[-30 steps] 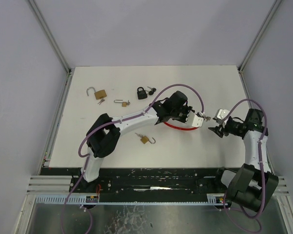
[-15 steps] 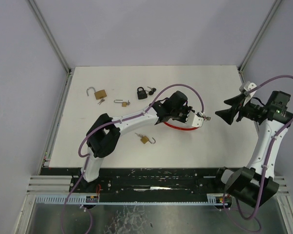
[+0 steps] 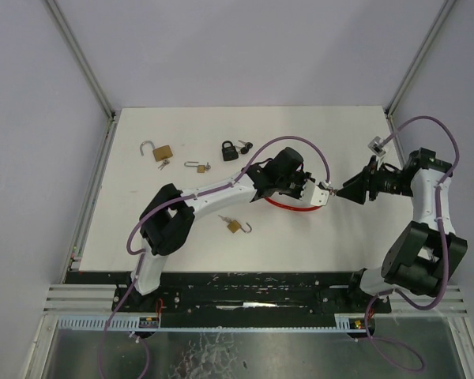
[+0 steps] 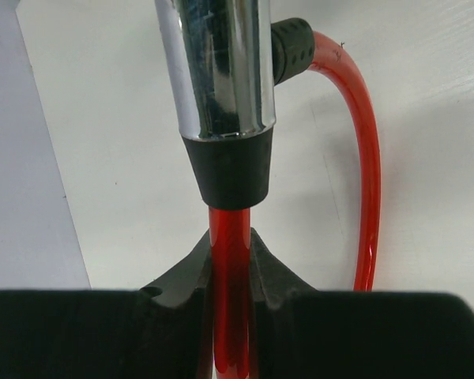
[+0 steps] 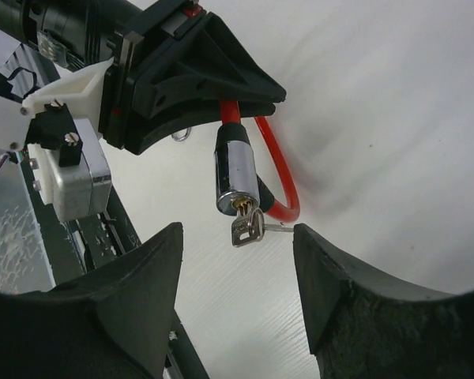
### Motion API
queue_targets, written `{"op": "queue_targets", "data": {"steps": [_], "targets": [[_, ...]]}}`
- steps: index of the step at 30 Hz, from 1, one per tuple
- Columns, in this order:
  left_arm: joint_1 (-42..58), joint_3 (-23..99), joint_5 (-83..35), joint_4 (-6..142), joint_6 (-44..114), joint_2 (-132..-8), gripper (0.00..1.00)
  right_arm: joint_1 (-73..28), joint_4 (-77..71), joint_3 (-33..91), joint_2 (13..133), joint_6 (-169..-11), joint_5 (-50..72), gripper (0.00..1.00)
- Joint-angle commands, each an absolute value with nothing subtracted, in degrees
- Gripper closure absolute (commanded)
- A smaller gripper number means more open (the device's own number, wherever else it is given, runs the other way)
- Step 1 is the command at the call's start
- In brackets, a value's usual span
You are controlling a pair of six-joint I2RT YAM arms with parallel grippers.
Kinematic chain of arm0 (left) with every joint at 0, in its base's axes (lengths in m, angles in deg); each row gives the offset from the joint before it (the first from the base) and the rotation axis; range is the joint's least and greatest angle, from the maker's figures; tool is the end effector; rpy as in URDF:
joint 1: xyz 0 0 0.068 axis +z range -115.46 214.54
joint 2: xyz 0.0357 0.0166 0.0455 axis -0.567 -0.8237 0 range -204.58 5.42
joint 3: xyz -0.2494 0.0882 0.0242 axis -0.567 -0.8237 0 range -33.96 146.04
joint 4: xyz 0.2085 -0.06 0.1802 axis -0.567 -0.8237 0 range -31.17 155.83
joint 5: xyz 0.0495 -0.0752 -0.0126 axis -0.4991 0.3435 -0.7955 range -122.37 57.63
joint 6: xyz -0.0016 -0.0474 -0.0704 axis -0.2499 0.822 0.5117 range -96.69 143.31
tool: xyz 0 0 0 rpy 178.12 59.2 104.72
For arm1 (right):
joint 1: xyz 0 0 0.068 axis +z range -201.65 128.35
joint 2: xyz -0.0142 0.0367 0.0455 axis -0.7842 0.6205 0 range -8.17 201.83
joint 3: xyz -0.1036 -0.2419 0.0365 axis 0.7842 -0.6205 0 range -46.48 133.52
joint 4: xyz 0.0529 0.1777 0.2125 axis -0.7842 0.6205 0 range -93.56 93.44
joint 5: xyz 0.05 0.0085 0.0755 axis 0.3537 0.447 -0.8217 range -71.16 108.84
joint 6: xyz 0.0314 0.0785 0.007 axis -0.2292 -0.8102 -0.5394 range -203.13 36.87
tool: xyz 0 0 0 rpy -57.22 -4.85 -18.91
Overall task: Lock with the key
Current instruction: Lock the lock.
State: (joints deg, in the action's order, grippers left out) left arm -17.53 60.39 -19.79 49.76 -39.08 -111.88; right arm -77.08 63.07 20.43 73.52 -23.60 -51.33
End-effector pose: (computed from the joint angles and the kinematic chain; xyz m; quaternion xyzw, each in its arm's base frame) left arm 0.3074 -0.4208 0.2003 0.7800 0.4460 -0.0600 0.4349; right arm 0.2750 -0.0532 0.2592 -0.2804 0.7675 0.3813 0.4323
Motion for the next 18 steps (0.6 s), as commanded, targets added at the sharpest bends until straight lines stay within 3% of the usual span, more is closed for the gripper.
{"op": "queue_targets", "data": {"steps": [1, 7, 18], "targets": [[-17.07, 59.36, -20.09, 45.18, -38.39, -113.50, 1.00, -74.45, 55.89, 18.91, 72.34, -33.14, -47.62, 0.37], [-17.09, 59.21, -20.02, 45.18, -38.40, -113.38, 1.00, -73.32, 50.60, 17.49, 72.26, -39.25, -45.01, 0.48], [-17.04, 59.12, -19.90, 45.18, -38.49, -113.33, 1.00, -71.91, 53.65, 18.12, 72.08, -35.82, -46.38, 0.70]]}}
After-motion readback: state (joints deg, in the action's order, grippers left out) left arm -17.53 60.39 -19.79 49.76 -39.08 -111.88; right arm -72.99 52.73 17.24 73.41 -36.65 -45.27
